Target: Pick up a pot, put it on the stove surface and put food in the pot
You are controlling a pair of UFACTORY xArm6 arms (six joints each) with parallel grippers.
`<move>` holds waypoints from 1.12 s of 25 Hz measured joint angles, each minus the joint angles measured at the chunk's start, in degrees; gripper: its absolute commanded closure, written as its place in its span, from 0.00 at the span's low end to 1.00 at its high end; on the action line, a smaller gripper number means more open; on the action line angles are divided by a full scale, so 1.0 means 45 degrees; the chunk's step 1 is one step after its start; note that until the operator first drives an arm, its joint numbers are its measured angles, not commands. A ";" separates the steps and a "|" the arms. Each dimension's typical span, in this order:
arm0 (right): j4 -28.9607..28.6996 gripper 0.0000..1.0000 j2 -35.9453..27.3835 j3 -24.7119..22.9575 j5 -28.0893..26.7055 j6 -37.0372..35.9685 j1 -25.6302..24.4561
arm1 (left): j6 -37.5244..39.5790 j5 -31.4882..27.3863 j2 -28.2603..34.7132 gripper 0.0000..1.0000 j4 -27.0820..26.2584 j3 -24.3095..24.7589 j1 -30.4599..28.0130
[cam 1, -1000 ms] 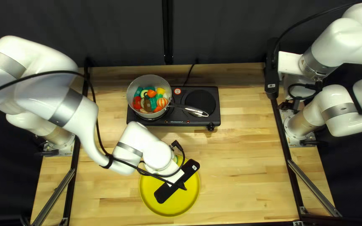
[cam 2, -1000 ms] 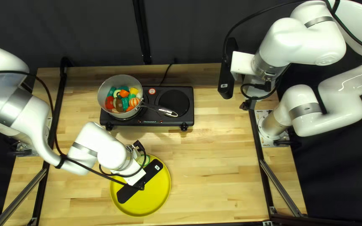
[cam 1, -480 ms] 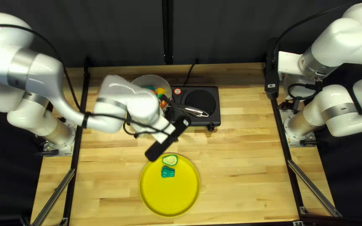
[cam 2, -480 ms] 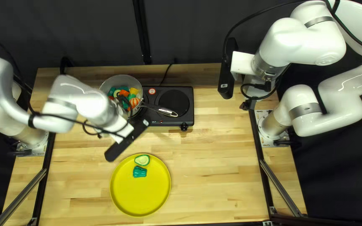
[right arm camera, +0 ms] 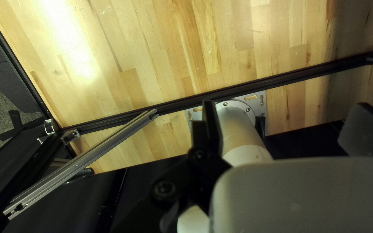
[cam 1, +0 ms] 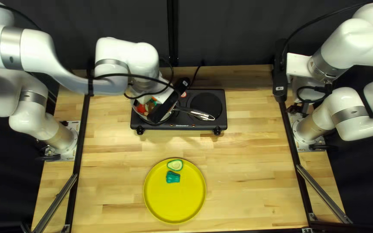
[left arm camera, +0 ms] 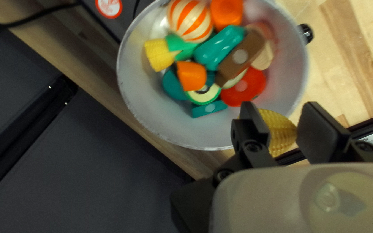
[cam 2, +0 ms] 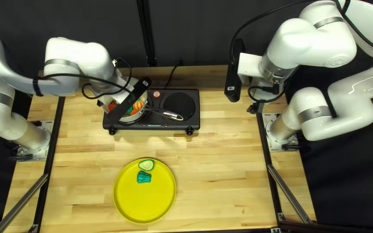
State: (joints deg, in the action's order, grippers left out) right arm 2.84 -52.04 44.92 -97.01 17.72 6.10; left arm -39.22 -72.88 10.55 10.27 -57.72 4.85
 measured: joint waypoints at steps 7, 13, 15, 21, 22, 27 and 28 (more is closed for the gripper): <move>0.0000 0.00 0.0000 0.0000 0.0000 0.0000 0.0000 | 0.0006 0.0007 -0.0003 0.00 0.0001 0.0003 0.0005; 0.0000 0.00 0.0000 0.0000 0.0000 0.0000 0.0000 | 0.0006 0.0007 -0.0003 0.00 0.0001 0.0003 0.0005; 0.0000 0.00 0.0000 0.0000 0.0000 0.0000 0.0000 | 0.0006 0.0007 -0.0003 0.00 0.0001 0.0003 0.0005; 0.0000 0.00 0.0000 0.0000 0.0000 0.0000 0.0000 | 0.0013 0.0008 -0.0003 0.00 -0.0003 0.0006 0.0005; 0.0000 0.00 0.0000 0.0000 0.0000 0.0000 0.0000 | 0.0111 0.0007 0.0000 0.00 -0.0021 0.0015 -0.0019; 0.0000 0.00 0.0000 0.0000 0.0000 0.0000 0.0000 | 0.3767 0.0030 -0.0231 0.00 -0.0178 -0.0001 -0.1152; 0.0000 0.00 0.0000 0.0000 0.0000 0.0000 0.0000 | 0.4834 0.0100 -0.0337 0.00 -0.0238 -0.0013 -0.1674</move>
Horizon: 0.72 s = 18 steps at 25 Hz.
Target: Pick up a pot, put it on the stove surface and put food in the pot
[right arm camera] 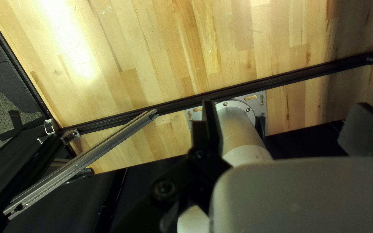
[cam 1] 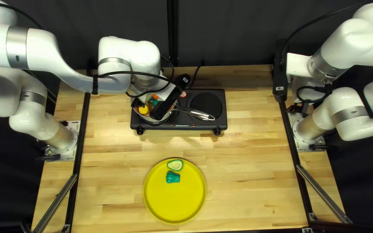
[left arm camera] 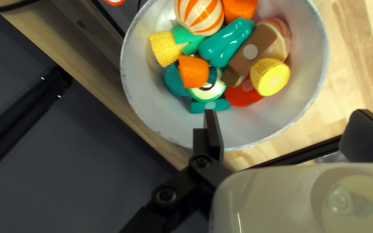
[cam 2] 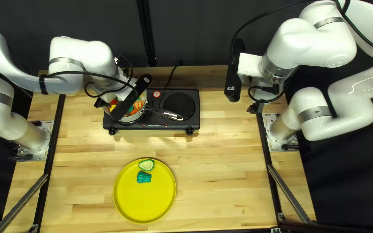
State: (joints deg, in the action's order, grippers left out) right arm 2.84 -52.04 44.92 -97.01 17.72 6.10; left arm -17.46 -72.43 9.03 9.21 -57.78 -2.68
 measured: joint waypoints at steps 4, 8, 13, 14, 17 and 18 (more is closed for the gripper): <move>0.0000 0.00 0.0000 0.0000 0.0000 0.0000 0.0000 | 0.2379 0.0320 -0.0325 0.00 -0.0314 -0.0053 -0.1528; 0.0000 0.00 0.0000 0.0000 0.0000 0.0000 0.0000 | 0.2557 0.0351 -0.0343 0.00 -0.0346 -0.0057 -0.1601; 0.0000 0.00 0.0000 0.0000 0.0000 0.0000 0.0000 | 0.3521 0.0135 -0.1094 0.00 -0.0233 -0.0697 -0.2652; 0.0000 0.00 0.0000 0.0000 0.0000 0.0000 0.0000 | 0.3831 0.0268 -0.1355 0.00 -0.0253 -0.0842 -0.2945; 0.0000 0.00 0.0000 0.0000 0.0000 0.0000 0.0000 | 0.4688 0.1639 -0.2289 0.00 -0.0490 -0.0865 -0.3680; 0.0000 0.00 0.0000 0.0000 0.0000 0.0000 0.0000 | 0.4962 0.2265 -0.2617 0.00 -0.0573 -0.0764 -0.3824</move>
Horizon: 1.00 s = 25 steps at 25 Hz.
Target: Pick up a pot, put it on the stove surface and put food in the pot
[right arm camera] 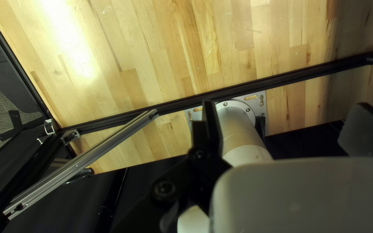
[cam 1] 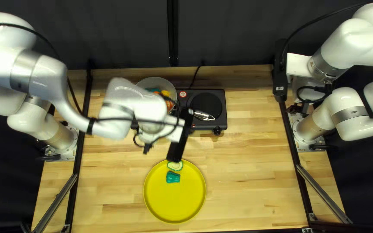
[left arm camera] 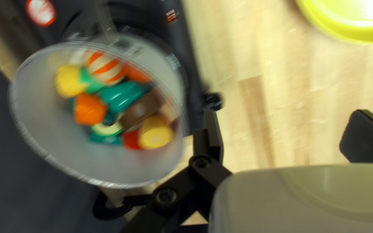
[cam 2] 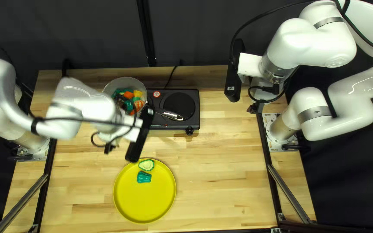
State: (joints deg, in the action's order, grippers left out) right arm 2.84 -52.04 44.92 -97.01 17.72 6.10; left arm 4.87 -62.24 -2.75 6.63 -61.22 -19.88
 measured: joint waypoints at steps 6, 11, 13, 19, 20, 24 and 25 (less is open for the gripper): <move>0.0000 0.00 0.0000 0.0000 0.0000 0.0000 0.0000 | 0.0747 0.3817 -0.1287 0.00 -0.0698 0.1225 -0.0086; 0.0000 0.00 0.0000 0.0000 0.0000 0.0000 0.0000 | 0.0729 0.4399 -0.1440 0.00 -0.0942 0.1477 -0.0036; 0.0000 0.00 0.0000 0.0000 0.0000 0.0000 0.0000 | 0.0761 0.4440 -0.1471 0.00 -0.0952 0.1467 -0.0068; 0.0000 0.00 0.0000 0.0000 0.0000 0.0000 0.0000 | 0.1139 0.5171 -0.3566 0.00 -0.1212 0.0393 -0.0644; 0.0000 0.00 0.0000 0.0000 0.0000 0.0000 0.0000 | 0.1079 0.5287 -0.3821 0.00 -0.1314 0.0235 -0.0656; 0.0000 0.00 0.0000 0.0000 0.0000 0.0000 0.0000 | 0.0766 0.5407 -0.4057 0.00 -0.1579 0.0062 -0.0618; 0.0000 0.00 0.0000 0.0000 0.0000 0.0000 0.0000 | 0.0749 0.5376 -0.4009 0.00 -0.1574 0.0077 -0.0642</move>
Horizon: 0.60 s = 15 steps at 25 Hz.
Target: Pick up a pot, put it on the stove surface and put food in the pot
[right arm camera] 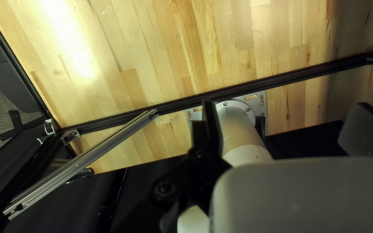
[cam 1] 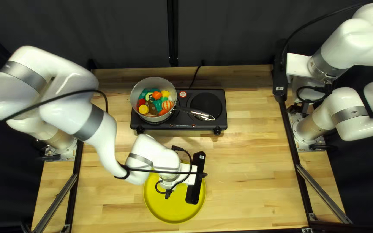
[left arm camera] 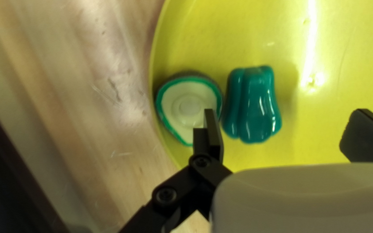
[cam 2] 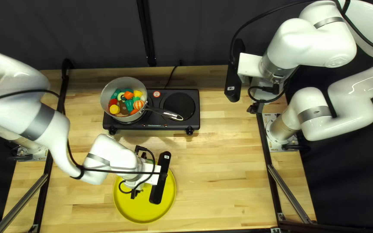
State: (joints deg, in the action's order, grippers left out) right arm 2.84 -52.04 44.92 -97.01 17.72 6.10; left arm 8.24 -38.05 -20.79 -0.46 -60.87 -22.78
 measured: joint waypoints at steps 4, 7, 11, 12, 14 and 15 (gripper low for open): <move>0.0000 0.00 0.0000 0.0000 0.0000 0.0000 0.0000 | -0.0050 0.0007 0.0116 0.00 0.0047 0.0097 -0.0209; 0.0000 0.00 0.0000 0.0000 0.0000 0.0000 0.0000 | -0.0307 0.0355 0.0022 0.00 -0.0130 0.0194 -0.0358; 0.0000 0.00 0.0000 0.0000 0.0000 0.0000 0.0000 | -0.0817 0.0913 -0.0322 0.00 -0.0546 0.0206 -0.0581; 0.0000 0.00 0.0000 0.0000 0.0000 0.0000 0.0000 | -0.0871 0.0983 -0.0393 0.00 -0.0574 0.0194 -0.0600; 0.0000 0.00 0.0000 0.0000 0.0000 0.0000 0.0000 | -0.0899 0.1060 -0.0459 0.00 -0.0531 0.0234 -0.0584; 0.0000 0.00 0.0000 0.0000 0.0000 0.0000 0.0000 | -0.0894 0.1080 -0.0464 0.00 -0.0484 0.0281 -0.0561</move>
State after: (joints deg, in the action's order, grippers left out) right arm 2.84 -52.04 44.92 -97.01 17.72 6.10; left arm 4.21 -33.18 -22.88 -2.63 -59.61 -25.30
